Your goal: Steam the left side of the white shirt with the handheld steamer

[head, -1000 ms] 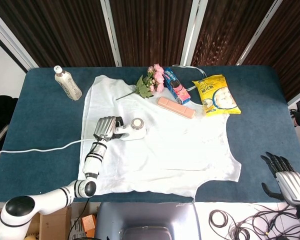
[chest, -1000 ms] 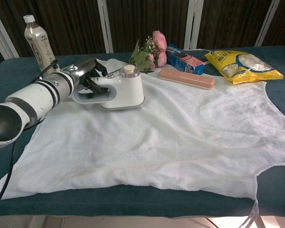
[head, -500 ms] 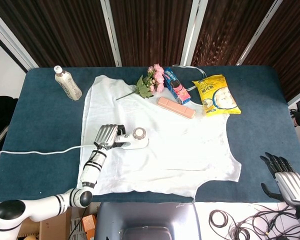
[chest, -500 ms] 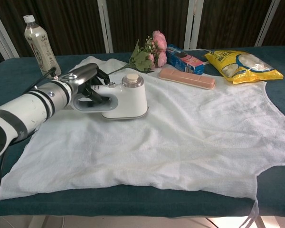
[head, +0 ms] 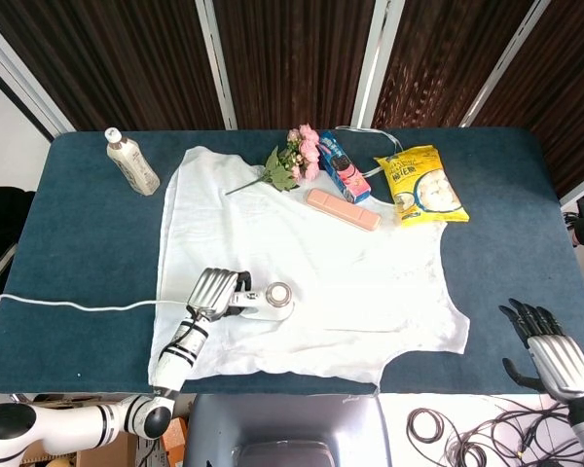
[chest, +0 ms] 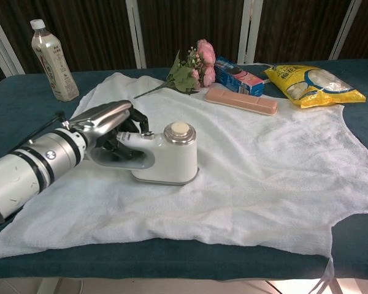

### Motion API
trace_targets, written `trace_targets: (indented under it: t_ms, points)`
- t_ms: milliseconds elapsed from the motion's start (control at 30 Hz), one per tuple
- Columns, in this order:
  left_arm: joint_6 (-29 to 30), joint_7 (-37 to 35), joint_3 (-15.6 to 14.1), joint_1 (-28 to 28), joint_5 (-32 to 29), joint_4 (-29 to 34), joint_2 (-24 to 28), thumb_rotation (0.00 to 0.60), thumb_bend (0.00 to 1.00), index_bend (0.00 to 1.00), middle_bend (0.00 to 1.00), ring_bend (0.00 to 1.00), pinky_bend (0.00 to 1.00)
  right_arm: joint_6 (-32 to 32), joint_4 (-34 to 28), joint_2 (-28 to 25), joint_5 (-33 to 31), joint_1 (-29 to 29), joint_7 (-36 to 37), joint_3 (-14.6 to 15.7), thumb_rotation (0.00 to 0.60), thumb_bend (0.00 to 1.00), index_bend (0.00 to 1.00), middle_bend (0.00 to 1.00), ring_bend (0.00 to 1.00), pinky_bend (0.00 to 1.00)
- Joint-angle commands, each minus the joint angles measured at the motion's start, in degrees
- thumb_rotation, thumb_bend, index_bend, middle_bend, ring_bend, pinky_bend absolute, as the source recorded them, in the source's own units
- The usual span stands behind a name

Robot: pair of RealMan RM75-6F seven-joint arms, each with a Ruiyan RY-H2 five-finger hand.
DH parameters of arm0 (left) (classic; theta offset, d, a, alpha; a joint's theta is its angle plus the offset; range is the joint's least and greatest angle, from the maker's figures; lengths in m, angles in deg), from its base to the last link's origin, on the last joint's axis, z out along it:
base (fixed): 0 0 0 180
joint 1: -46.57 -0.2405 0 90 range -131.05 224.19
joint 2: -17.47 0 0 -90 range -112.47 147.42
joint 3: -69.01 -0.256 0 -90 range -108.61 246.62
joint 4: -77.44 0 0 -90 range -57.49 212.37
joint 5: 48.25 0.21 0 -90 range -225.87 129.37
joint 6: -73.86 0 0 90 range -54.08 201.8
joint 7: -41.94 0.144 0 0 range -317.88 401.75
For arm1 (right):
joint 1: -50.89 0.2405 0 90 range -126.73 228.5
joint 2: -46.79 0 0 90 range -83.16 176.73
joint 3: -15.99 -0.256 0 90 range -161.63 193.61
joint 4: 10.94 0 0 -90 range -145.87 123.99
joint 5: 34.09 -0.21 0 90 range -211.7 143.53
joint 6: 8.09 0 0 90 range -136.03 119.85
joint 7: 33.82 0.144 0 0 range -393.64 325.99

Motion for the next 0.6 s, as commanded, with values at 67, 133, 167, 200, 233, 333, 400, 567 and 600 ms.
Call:
trace_targets:
  t_ms: [67, 133, 167, 200, 233, 333, 400, 567, 600]
  points:
    - [-2.27, -0.06, 2.78, 0.98, -2.58, -5.19, -1.74, 0.600, 0.64, 0.83, 0.88, 0.88, 0.98, 0.65, 0.14, -0.22, 0.09, -0.31, 0.58, 0.00, 0.600, 0.37, 0.00, 0.00, 0.00, 0.00]
    - [-3.50, -0.13, 4.06, 1.43, -4.06, -7.76, -2.38, 0.600, 0.64, 0.83, 0.88, 0.88, 0.98, 0.71, 0.31, -0.29, 0.01, -0.37, 1.01, -0.01, 0.600, 0.37, 0.00, 0.00, 0.00, 0.00]
    - [-4.24, -0.31, 5.15, 1.76, -5.25, -9.53, -2.72, 0.600, 0.64, 0.83, 0.88, 0.88, 0.98, 0.63, 0.44, -0.34, -0.06, -0.36, 1.23, 0.00, 0.600, 0.37, 0.00, 0.00, 0.00, 0.00]
    - [-4.75, -0.40, 5.83, 2.04, -5.91, -10.75, -2.95, 0.600, 0.64, 0.83, 0.88, 0.88, 0.98, 0.57, 0.49, -0.36, -0.06, -0.33, 1.37, 0.01, 0.600, 0.37, 0.00, 0.00, 0.00, 0.00]
    - [-5.19, -0.50, 6.50, 2.31, -6.54, -11.98, -3.18, 0.600, 0.64, 0.83, 0.88, 0.88, 0.98, 0.55, 0.54, -0.39, -0.05, -0.32, 1.50, 0.02, 0.600, 0.37, 0.00, 0.00, 0.00, 0.00]
    - [-6.88, -0.88, 8.69, 3.43, -8.50, -16.75, -4.10, 0.600, 0.64, 0.83, 0.88, 0.88, 0.98, 0.94, 0.60, -0.53, 0.08, -0.46, 1.93, 0.00, 0.600, 0.37, 0.00, 0.00, 0.00, 0.00]
    - [-8.15, -2.01, 9.74, 4.03, -9.07, -19.13, -4.51, 0.600, 0.64, 0.83, 0.88, 0.88, 0.98, 1.19, 0.65, -0.58, 0.09, -0.57, 2.08, -0.02, 0.600, 0.37, 0.00, 0.00, 0.00, 0.00]
    - [-9.43, -3.33, 10.94, 5.55, -8.91, -28.22, -6.60, 0.600, 0.64, 0.83, 0.88, 0.88, 0.98, 1.41, 0.76, -0.70, 0.10, -0.70, 2.48, -0.03, 0.600, 0.37, 0.00, 0.00, 0.00, 0.00]
    - [-9.65, -3.33, 11.12, 5.76, -9.01, -29.64, -6.95, 0.600, 0.64, 0.83, 0.88, 0.88, 0.98, 1.45, 0.78, -0.73, 0.14, -0.71, 2.57, -0.02, 0.600, 0.37, 0.00, 0.00, 0.00, 0.00]
